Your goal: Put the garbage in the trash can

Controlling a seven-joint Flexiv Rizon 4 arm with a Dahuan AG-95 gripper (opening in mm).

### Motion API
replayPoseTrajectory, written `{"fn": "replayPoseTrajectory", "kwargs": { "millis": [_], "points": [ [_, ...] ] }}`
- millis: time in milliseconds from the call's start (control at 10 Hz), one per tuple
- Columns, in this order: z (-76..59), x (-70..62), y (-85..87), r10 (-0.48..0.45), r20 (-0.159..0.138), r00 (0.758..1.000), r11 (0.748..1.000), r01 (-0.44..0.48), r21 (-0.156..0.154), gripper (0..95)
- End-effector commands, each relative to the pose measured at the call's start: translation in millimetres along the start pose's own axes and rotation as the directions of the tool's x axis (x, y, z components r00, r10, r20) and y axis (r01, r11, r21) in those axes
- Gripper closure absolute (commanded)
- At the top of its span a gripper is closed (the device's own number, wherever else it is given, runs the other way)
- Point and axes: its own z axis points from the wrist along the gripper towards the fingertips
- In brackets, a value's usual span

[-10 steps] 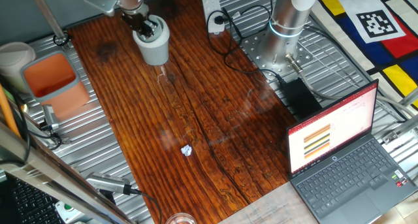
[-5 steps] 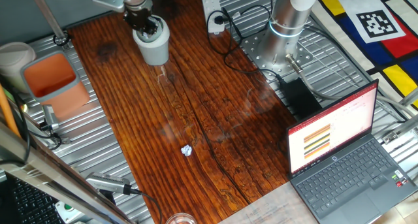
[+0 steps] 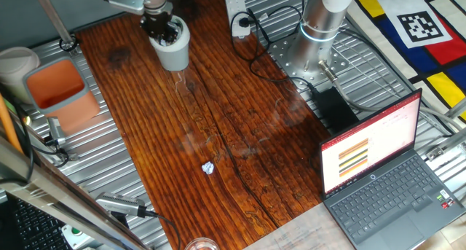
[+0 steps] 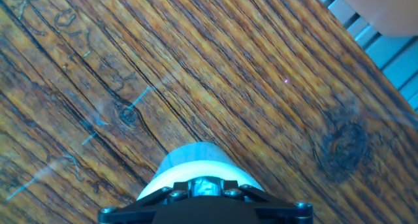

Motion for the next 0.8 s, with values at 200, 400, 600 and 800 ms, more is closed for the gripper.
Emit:
{"fn": "replayPoseTrajectory", "kwargs": {
  "millis": [200, 400, 600, 800],
  "points": [
    [-7.4, -2.9, -0.7, -0.029, -0.007, 1.0, 1.0, 0.029, -0.003, 38.0],
    [-24.9, -0.4, 1.6, -0.028, -0.04, 0.999, 0.999, 0.027, -0.02, 38.0],
    [-43.2, 0.1, 6.3, -0.012, -0.037, 0.999, 1.0, 0.011, -0.025, 38.0],
    [-52.6, -30.0, 17.6, 0.094, 0.033, 0.995, 0.992, -0.091, -0.085, 38.0]
  ]
}}
